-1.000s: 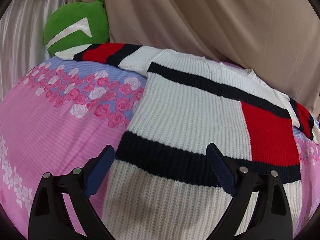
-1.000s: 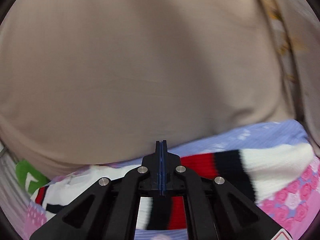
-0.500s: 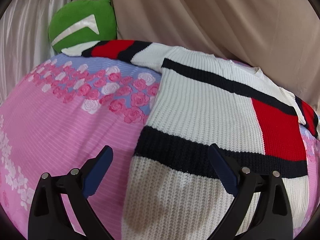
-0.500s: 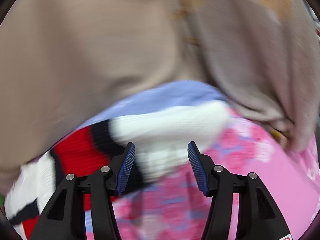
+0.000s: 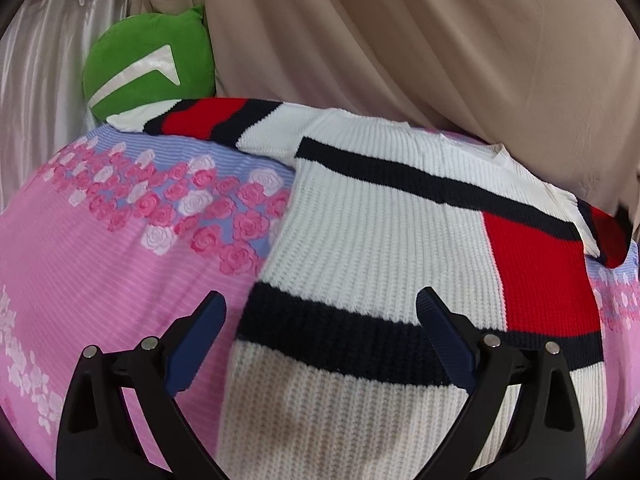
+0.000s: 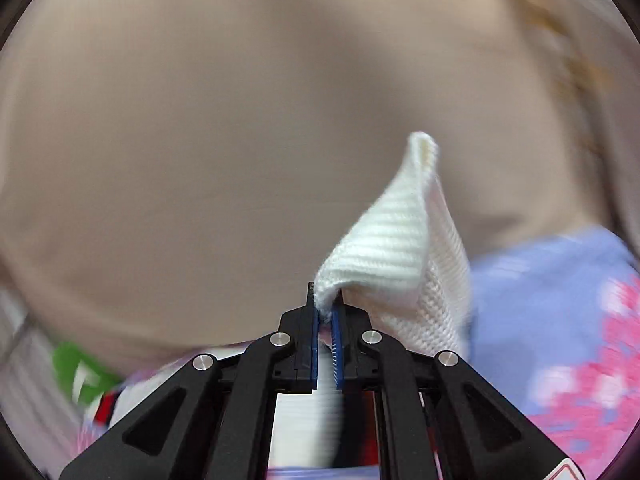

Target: Fold small clothes

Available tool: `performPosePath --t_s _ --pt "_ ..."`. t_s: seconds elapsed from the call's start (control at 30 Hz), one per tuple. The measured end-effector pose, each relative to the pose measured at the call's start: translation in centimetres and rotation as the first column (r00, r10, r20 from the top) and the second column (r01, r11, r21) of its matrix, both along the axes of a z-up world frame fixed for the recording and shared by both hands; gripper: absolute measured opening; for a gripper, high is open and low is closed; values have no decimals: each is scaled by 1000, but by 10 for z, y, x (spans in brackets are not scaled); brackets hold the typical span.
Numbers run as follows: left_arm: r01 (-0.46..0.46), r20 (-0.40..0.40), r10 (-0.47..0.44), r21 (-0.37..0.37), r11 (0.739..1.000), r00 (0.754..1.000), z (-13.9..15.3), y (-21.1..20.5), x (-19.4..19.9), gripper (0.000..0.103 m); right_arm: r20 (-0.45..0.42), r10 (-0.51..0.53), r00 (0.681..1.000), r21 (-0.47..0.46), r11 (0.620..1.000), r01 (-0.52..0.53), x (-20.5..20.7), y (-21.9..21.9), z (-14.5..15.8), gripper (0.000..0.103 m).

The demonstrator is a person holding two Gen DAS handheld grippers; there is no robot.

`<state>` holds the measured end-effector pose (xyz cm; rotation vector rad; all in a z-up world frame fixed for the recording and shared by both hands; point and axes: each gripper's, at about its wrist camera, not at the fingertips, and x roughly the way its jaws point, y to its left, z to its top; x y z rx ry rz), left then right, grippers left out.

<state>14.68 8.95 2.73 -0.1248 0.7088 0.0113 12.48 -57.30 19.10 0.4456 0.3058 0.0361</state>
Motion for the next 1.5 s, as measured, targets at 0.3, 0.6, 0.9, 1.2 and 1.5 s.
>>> performPosePath --t_s 0.3,0.6,0.9,1.2,1.5 --pt "68 12 -68 -113 991 998 15 -9 25 97 -235 500 834 -205 813 -545 90 315 -62 26" --pt "142 -95 -171 -255 956 981 -3 -11 94 98 -281 236 930 -149 947 -285 -19 215 -133 43" --pt "111 -148 -173 -357 928 974 -23 -42 183 90 -343 24 939 1 1000 -26 -21 98 -157 59" --pt "269 82 -256 -308 913 963 55 -56 196 6 -239 83 967 32 996 -78 25 103 -130 17" --pt "198 -81 -221 -223 954 972 -19 -70 224 6 -360 -76 930 -61 996 58 37 87 -170 13"
